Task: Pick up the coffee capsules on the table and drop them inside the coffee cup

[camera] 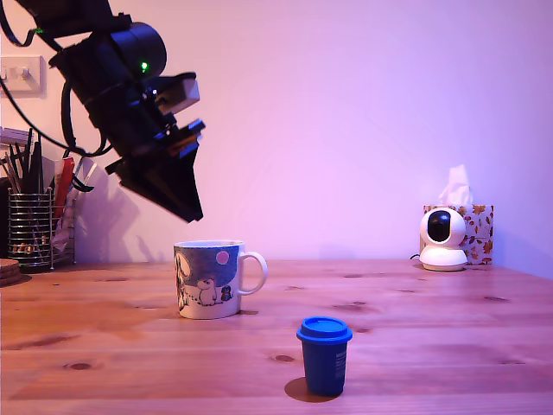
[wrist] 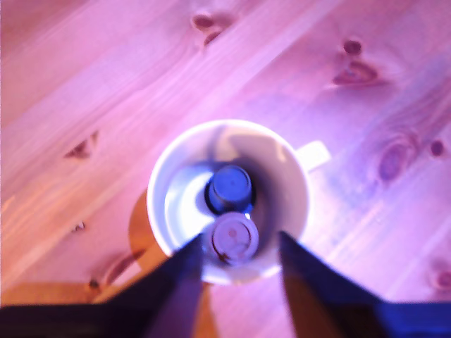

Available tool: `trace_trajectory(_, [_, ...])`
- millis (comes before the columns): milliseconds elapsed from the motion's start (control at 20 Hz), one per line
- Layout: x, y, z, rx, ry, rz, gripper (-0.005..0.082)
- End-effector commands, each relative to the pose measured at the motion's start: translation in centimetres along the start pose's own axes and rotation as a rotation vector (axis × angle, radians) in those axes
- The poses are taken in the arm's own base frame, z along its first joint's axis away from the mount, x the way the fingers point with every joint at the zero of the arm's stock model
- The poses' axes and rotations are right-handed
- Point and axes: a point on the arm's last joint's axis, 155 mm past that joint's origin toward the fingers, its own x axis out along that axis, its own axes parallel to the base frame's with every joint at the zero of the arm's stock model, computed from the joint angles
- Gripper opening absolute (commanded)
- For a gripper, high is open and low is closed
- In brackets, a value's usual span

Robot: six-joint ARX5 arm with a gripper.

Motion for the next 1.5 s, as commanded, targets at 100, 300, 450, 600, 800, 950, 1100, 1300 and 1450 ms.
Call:
trace_trajectory(100, [-2.1,-1.3,1.3,0.029,-0.049,-0.027,-0.0023])
trace_trajectory(300, [-4.1,-2.4,2.0,0.053,-0.083,-0.046,-0.0023])
trace_trajectory(450, [-5.0,-3.1,2.2,0.059,-0.099,-0.071,-0.0023])
trace_trajectory(600, [-4.7,-3.6,1.9,0.062,-0.093,-0.085,-0.0023])
trace_trajectory(800, [-4.5,-3.8,2.5,0.091,-0.125,-0.086,-0.0023])
trace_trajectory(950, [-4.9,-5.0,3.2,0.111,-0.159,-0.128,-0.0023])
trace_trajectory(1100, [-5.5,-5.8,3.3,0.140,-0.204,-0.148,-0.0023])
trace_trajectory(1300, [-7.0,-7.0,1.8,0.174,-0.297,-0.140,-0.0023])
trace_trajectory(1450, [-8.7,-8.4,0.8,0.228,-0.386,-0.155,-0.0023])
